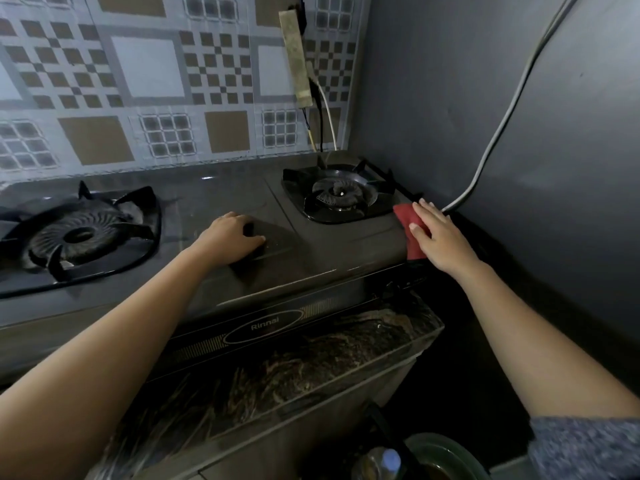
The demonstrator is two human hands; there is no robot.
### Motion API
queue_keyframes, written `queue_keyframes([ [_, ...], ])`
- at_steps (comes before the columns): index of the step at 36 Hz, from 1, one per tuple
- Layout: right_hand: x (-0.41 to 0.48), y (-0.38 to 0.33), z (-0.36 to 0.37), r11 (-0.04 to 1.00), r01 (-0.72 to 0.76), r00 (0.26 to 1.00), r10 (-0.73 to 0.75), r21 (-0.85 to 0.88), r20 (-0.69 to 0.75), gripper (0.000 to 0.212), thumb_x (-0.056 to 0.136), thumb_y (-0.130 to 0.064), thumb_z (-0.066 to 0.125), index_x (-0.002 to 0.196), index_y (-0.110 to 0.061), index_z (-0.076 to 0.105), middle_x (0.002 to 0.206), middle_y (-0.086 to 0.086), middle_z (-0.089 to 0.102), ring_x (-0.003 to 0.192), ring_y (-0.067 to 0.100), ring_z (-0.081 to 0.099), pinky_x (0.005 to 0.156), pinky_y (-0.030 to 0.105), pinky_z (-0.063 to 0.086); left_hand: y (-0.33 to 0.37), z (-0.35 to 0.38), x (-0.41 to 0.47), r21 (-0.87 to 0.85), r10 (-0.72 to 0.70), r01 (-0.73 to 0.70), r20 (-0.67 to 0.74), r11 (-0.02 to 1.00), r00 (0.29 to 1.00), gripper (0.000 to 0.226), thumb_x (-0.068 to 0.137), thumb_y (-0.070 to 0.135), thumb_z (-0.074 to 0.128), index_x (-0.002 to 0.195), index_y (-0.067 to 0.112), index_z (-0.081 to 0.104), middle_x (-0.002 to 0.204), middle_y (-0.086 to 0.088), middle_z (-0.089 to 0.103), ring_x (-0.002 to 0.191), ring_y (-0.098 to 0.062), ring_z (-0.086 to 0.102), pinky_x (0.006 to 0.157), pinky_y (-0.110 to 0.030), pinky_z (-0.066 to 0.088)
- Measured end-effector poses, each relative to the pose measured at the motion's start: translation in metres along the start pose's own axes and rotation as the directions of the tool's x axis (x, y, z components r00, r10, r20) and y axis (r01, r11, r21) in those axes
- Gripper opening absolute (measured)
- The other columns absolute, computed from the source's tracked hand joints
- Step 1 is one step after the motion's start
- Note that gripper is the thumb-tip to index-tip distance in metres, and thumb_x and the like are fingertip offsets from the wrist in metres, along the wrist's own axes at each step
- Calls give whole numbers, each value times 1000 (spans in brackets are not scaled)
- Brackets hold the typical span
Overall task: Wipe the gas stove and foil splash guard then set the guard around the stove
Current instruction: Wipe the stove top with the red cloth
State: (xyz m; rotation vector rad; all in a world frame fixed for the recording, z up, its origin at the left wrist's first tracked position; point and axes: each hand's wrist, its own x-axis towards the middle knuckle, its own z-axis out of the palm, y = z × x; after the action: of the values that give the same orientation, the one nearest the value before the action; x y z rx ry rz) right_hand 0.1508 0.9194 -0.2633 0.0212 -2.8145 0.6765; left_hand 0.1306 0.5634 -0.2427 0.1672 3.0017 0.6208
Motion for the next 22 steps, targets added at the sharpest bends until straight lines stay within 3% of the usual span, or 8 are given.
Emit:
queue_keyframes([
  [3, 3, 2, 5, 997, 26, 1000, -27, 71, 3, 45, 98, -28, 39, 143, -20, 34, 153, -3, 28, 142, 11, 19, 118, 32, 15, -6, 2, -4, 28, 10, -9, -34, 1000, 999, 60, 89, 43, 53, 137, 11, 41, 138, -15, 42, 126, -32, 41, 105, -45, 37],
  [5, 2, 0, 12, 993, 21, 997, -12, 115, -75, 42, 98, -27, 39, 139, -20, 41, 149, -1, 36, 139, 13, 29, 113, 27, 21, -8, 2, -9, 32, 21, -20, -37, 999, 999, 65, 87, 49, 53, 138, 11, 41, 138, -14, 42, 125, -32, 42, 105, -45, 37],
  [8, 1, -8, 24, 995, 26, 983, -8, 92, -182, 38, 98, -24, 38, 134, -16, 49, 142, 3, 46, 134, 17, 38, 109, 27, 27, -12, -1, -20, 29, 58, -58, 6, 998, 998, 86, 74, 69, 51, 139, 12, 39, 141, -11, 41, 126, -30, 42, 106, -46, 37],
  [11, 0, -17, 32, 995, 61, 978, -45, 75, -202, 36, 98, -21, 39, 130, -13, 53, 138, 6, 51, 131, 21, 43, 108, 27, 27, -12, -9, -35, 35, 79, -83, 100, 996, 992, 112, 56, 82, 50, 143, 14, 32, 147, -7, 34, 133, -26, 34, 112, -41, 29],
  [17, -13, -52, 49, 986, 161, 973, -150, 48, -175, 44, 93, -29, 35, 126, -10, 57, 131, 10, 57, 126, 23, 49, 107, 32, 33, -17, -13, -59, 178, 123, -156, 182, 972, 976, 132, 44, 84, 58, 147, 12, 18, 154, -4, 20, 141, -22, 21, 116, -34, 19],
  [22, -22, -84, 61, 976, 218, 969, -218, -10, -116, 46, 94, -33, 30, 130, -15, 53, 135, 4, 54, 130, 19, 45, 106, 34, 34, -27, -10, -76, 250, 179, -206, 125, 946, 976, 131, 49, 79, 64, 147, 10, 13, 156, -5, 15, 143, -20, 14, 117, -31, 12],
])
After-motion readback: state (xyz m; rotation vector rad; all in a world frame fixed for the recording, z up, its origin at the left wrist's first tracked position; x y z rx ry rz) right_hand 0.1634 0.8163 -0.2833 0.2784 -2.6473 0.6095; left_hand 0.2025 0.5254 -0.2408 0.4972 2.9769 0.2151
